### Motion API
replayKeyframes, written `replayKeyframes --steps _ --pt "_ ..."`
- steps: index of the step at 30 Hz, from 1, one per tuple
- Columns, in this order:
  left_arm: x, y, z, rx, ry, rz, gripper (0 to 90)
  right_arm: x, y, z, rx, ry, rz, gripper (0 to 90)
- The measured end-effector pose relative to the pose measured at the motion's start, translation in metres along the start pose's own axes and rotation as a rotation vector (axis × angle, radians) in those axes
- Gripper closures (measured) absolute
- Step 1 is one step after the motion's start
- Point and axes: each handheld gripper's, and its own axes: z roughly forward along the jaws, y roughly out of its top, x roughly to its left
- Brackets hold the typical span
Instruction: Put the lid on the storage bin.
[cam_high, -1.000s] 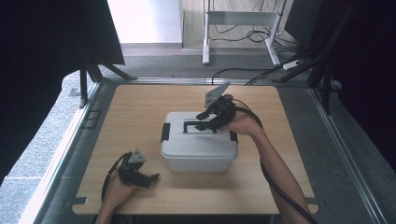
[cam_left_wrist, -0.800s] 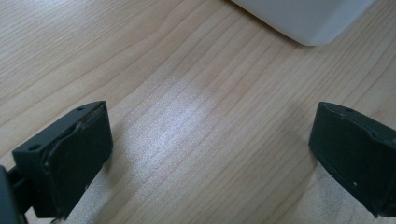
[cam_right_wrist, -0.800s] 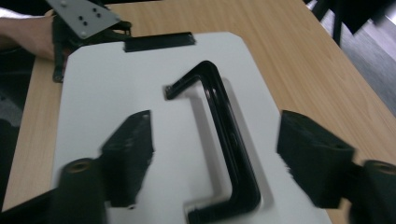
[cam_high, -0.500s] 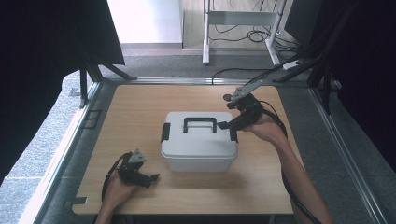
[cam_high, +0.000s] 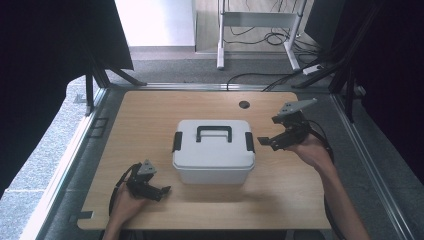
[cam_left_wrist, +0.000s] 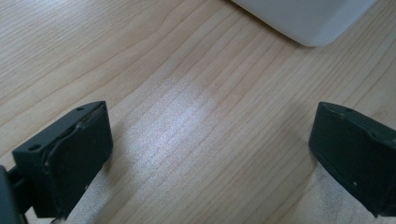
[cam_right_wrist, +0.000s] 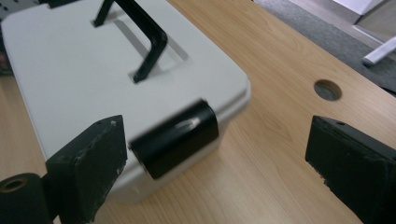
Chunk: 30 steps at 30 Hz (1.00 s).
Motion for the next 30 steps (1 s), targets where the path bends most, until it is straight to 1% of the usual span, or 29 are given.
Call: replayKeyframes --steps 1,2,3,4,9,12,16,17,20,21,22,27,30 --pt "0.0 0.0 0.0 0.0 0.001 0.0 0.0 0.0 0.0 0.0 0.0 0.0 0.0 5.0" --pt "0.0 0.0 0.0 -0.002 0.002 -0.001 0.0 -0.001 -0.004 -0.003 -0.001 -0.007 0.006 4.9" --pt "0.0 0.0 0.0 0.0 0.001 -0.002 0.0 -0.002 -0.013 -0.008 -0.003 -0.026 0.021 4.4" --pt "0.0 0.0 0.0 0.0 0.001 -0.002 0.0 -0.002 -0.013 -0.008 -0.003 -0.026 0.021 4.4" --pt "0.0 0.0 0.0 0.0 0.003 -0.002 0.0 -0.003 -0.034 -0.018 -0.012 -0.071 0.062 3.9" --pt "0.0 0.0 0.0 -0.002 0.005 -0.003 0.0 -0.003 -0.045 -0.021 -0.013 -0.105 0.079 3.5" --pt "0.0 0.0 0.0 0.0 0.004 -0.004 0.0 0.0 -0.06 -0.021 -0.028 -0.126 0.096 3.5" --pt "-0.001 0.0 0.0 0.0 0.004 -0.005 0.0 0.001 -0.065 -0.02 -0.031 -0.134 0.095 3.6" --pt "-0.001 0.0 0.0 -0.002 0.007 -0.006 0.0 0.004 -0.074 -0.015 -0.041 -0.133 0.103 3.6" --pt "-0.001 0.0 0.001 -0.004 0.008 -0.006 0.0 0.009 -0.082 -0.01 -0.04 -0.136 0.107 3.6" --pt "-0.001 0.0 0.001 -0.004 0.008 -0.006 0.0 0.009 -0.082 -0.01 -0.04 -0.136 0.107 3.6" --pt "-0.001 0.0 0.001 -0.004 0.01 -0.007 0.0 0.016 -0.099 0.003 -0.035 -0.123 0.116 3.3" --pt "-0.001 0.0 0.001 -0.004 0.011 -0.007 0.0 0.021 -0.109 0.012 -0.025 -0.117 0.131 3.0"
